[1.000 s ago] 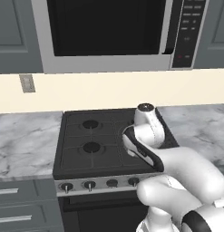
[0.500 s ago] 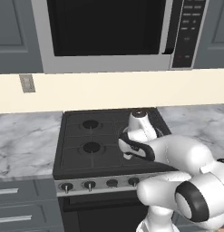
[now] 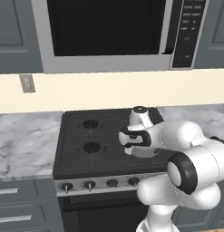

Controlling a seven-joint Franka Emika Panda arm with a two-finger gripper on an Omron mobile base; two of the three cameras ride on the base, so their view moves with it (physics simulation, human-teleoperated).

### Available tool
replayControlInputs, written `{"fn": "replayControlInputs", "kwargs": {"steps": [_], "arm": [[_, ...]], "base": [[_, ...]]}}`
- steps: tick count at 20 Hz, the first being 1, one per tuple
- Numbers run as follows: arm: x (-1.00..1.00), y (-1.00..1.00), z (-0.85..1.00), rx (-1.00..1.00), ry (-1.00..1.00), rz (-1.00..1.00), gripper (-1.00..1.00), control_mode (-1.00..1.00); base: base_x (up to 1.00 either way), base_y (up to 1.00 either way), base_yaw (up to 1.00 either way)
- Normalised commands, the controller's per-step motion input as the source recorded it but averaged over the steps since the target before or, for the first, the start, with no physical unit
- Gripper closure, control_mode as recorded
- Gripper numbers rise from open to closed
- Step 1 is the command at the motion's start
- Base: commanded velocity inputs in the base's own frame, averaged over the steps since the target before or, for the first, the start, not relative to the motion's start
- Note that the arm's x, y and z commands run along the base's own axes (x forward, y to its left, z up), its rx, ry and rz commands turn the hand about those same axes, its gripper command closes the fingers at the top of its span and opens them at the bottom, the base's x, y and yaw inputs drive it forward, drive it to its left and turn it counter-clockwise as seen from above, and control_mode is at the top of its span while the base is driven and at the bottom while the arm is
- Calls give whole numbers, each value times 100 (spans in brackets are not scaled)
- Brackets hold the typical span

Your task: Move the pot and pan from the stove into the sink.

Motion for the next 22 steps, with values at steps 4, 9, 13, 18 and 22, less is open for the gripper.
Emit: {"fn": "replayControlInputs", "kwargs": {"steps": [4,9,13,18,22], "arm": [[7,0,-14,-1,0,0,-100,-100],[1,0,-32,-1,0,0,-100,-100],[0,0,-26,0,0,0,-100,-100],[0,0,-3,0,0,0,100,-100],[0,0,0,0,0,0,100,-100]], "base": [[0,0,0],[0,0,0],[0,0,0],[0,0,0],[0,0,0]]}}
